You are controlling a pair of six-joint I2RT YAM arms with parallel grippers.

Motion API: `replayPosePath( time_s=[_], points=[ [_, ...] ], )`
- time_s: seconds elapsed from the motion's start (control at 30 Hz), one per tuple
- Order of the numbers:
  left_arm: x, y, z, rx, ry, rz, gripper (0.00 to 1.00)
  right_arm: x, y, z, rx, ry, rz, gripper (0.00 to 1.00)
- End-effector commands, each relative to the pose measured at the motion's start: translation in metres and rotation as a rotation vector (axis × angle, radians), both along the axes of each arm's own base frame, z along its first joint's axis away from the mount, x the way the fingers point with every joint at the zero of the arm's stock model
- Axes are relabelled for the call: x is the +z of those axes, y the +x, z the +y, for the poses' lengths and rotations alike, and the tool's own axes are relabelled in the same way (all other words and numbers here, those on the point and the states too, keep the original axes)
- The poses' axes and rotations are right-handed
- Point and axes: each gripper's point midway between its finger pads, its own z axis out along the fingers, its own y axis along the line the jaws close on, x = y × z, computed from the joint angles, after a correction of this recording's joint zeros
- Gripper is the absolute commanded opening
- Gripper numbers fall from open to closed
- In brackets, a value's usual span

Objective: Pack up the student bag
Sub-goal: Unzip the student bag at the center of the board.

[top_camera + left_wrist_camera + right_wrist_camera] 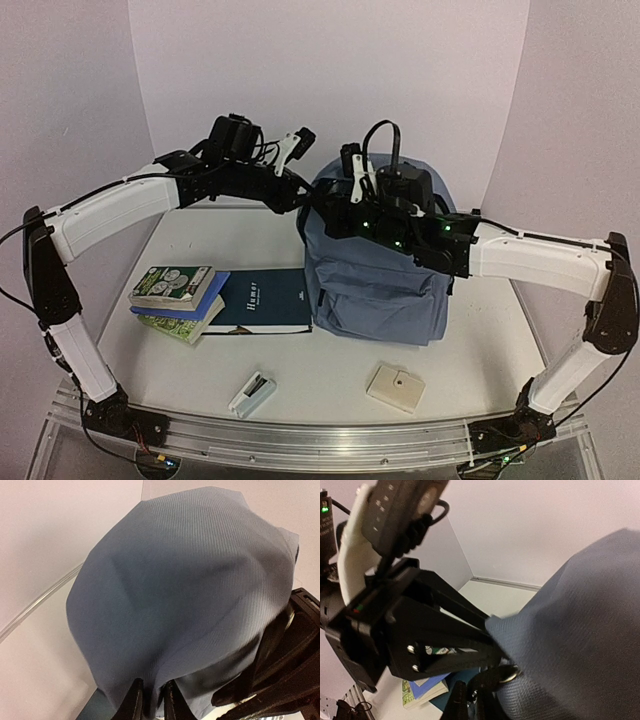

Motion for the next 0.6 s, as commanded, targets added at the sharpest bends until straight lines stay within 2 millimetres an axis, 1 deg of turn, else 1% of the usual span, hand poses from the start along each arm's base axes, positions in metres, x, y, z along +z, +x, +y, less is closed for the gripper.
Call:
replayPosePath(
  time_s=[0.0, 0.07, 0.1, 0.17, 0.23, 0.37, 0.4, 0.47, 0.5, 0.57],
  points=[
    [0.038, -0.009, 0.017, 0.025, -0.075, -0.077, 0.25, 0.032, -0.023, -0.017, 0.024, 0.030, -0.038, 0.25],
    [0.036, -0.010, 0.023, 0.052, -0.083, -0.058, 0.31, 0.044, -0.030, -0.025, 0.034, 0.034, -0.044, 0.35],
    [0.035, -0.010, 0.025, 0.066, -0.083, -0.055, 0.32, 0.052, -0.036, -0.030, 0.048, 0.038, -0.050, 0.40],
    [0.034, -0.010, 0.032, 0.092, -0.088, -0.056, 0.35, 0.070, -0.048, -0.045, 0.058, 0.066, -0.070, 0.50],
    [0.034, -0.013, 0.036, 0.100, -0.097, -0.054, 0.38, 0.086, -0.056, -0.064, 0.034, 0.088, -0.092, 0.59],
    [0.030, -0.016, 0.037, 0.101, -0.096, -0.024, 0.43, 0.093, -0.053, -0.105, -0.107, 0.021, -0.112, 0.68],
    [0.030, -0.017, 0.037, 0.099, -0.099, -0.014, 0.44, 0.091, -0.049, -0.116, -0.160, -0.017, -0.115, 0.71],
    [0.030, -0.021, 0.037, 0.090, -0.109, 0.004, 0.48, 0.093, -0.046, -0.133, -0.231, -0.065, -0.133, 0.80],
    [0.030, -0.023, 0.036, 0.079, -0.119, 0.014, 0.50, 0.096, -0.045, -0.145, -0.277, -0.092, -0.145, 0.84],
    [0.031, -0.027, 0.035, 0.066, -0.136, 0.038, 0.55, 0.097, -0.041, -0.161, -0.324, -0.136, -0.160, 0.92]
  ],
)
